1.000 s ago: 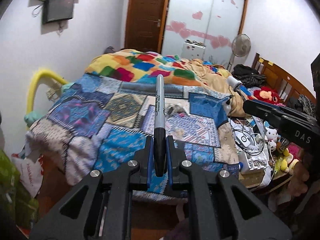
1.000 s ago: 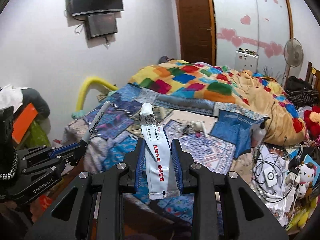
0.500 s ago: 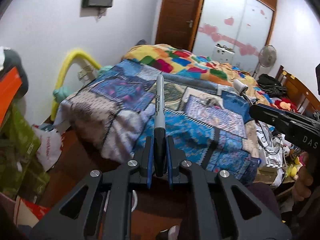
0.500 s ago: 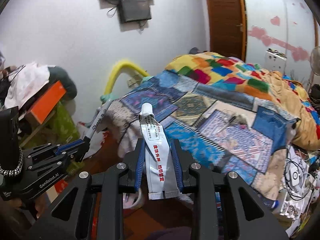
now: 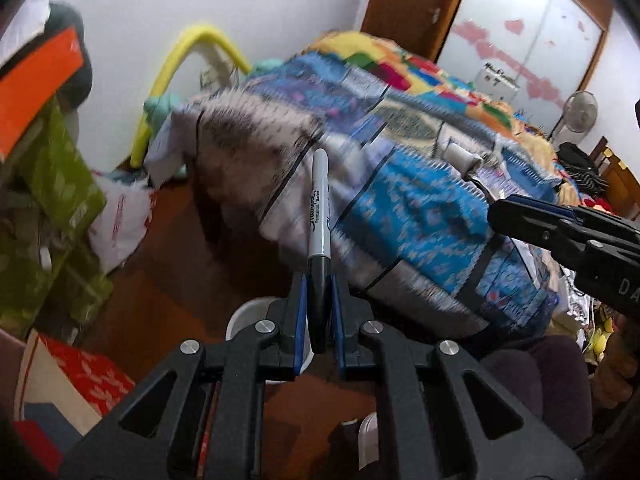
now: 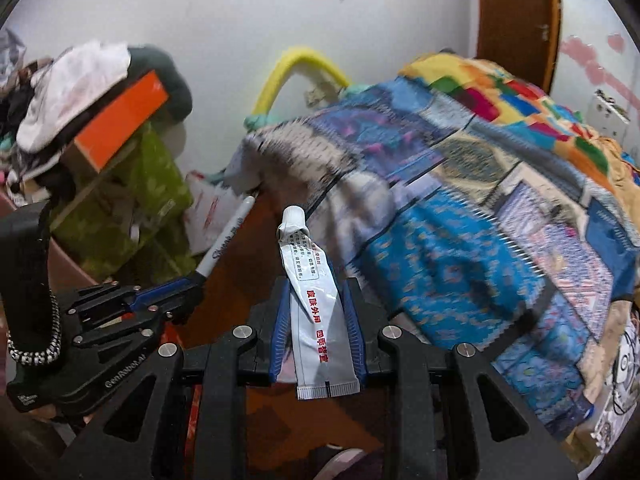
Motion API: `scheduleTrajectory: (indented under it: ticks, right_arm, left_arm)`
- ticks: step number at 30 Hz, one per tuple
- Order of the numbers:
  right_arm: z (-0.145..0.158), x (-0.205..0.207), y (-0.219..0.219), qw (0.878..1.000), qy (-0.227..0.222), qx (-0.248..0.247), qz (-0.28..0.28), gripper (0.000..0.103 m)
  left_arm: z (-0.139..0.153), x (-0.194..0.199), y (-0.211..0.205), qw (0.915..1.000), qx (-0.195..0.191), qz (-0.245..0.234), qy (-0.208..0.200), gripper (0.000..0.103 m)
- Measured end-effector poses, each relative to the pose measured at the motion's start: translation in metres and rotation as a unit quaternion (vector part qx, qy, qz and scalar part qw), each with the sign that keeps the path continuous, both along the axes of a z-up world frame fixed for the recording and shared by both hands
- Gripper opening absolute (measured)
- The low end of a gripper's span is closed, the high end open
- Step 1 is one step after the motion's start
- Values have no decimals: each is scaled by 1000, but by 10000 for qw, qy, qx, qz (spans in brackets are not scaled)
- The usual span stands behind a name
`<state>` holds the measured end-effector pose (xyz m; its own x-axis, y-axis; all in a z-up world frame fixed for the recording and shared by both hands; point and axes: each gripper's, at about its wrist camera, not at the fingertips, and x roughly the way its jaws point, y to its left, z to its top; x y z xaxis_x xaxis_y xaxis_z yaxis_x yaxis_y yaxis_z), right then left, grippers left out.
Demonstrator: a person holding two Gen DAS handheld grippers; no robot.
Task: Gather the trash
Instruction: 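Carry the marker and toothpaste tube in both grippers over the white bin, then open the left gripper over the bin while the right gripper releases the toothpaste tube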
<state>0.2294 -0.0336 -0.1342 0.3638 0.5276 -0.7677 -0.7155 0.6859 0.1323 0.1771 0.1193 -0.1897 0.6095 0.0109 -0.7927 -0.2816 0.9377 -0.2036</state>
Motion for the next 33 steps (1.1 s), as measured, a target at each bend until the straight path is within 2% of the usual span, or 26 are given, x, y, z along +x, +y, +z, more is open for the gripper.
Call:
scheduleTrajectory:
  ticks: [9, 15, 21, 27, 29, 30, 31, 33]
  right_arm:
    - [-69, 0, 57, 9946, 647, -655, 488, 25]
    - [-129, 10, 82, 9833, 1210, -1196, 643, 25]
    - [-175, 26, 94, 9696, 1856, -1467, 619, 25]
    - [-180, 37, 102, 9668, 2120, -1317, 554, 26]
    - [-180, 42, 104, 9661, 2234, -1175, 546, 27]
    - [-182, 44, 105, 9643, 2326, -1136, 558, 29]
    - [-182, 45, 105, 9630, 2389, -1120, 548, 36]
    - [-183, 47, 104, 9614, 2446, -1156, 495, 41]
  left_arm:
    - [-81, 0, 24, 9956, -301, 111, 877, 11]
    - [-136, 8, 35, 9860, -567, 209, 1555, 11]
    - [-175, 16, 42, 9754, -790, 228, 2047, 11]
    - [-180, 29, 51, 9732, -967, 287, 2068, 11]
    - [-178, 35, 55, 9733, -917, 368, 2069, 16]
    - [-177, 38, 56, 9729, -873, 393, 2106, 23]
    - [-174, 40, 57, 9735, -796, 429, 2101, 27]
    - [-170, 42, 59, 9749, -686, 472, 2065, 27]
